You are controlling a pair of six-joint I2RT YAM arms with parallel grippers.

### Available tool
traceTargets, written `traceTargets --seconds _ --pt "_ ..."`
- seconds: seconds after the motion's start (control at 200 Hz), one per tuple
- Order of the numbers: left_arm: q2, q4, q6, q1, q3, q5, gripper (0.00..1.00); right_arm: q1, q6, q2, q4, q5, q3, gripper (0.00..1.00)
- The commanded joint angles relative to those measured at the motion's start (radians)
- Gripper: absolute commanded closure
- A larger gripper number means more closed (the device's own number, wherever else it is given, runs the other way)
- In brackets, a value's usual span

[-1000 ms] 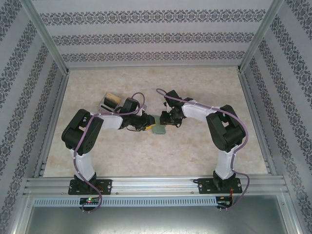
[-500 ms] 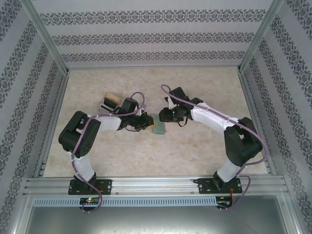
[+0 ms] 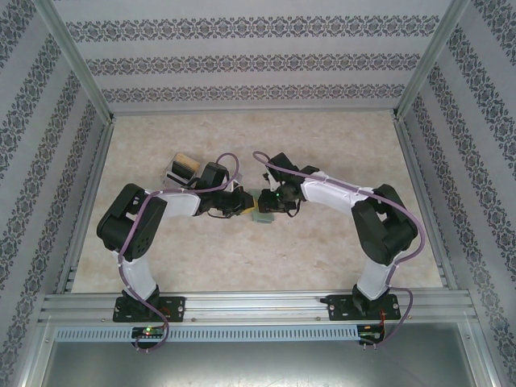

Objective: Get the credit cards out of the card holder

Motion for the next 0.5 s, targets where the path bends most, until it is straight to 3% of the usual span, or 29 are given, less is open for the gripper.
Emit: traceTargets --seconds 0.0,0.495 --pt "-0.033 0.0 0.018 -0.014 -0.007 0.011 1.0 0.01 0.013 0.024 -0.019 0.019 0.032 0.66" --pt "-0.033 -0.01 0.015 -0.021 -0.007 0.003 1.0 0.039 0.015 0.086 -0.068 0.166 0.09 0.69"
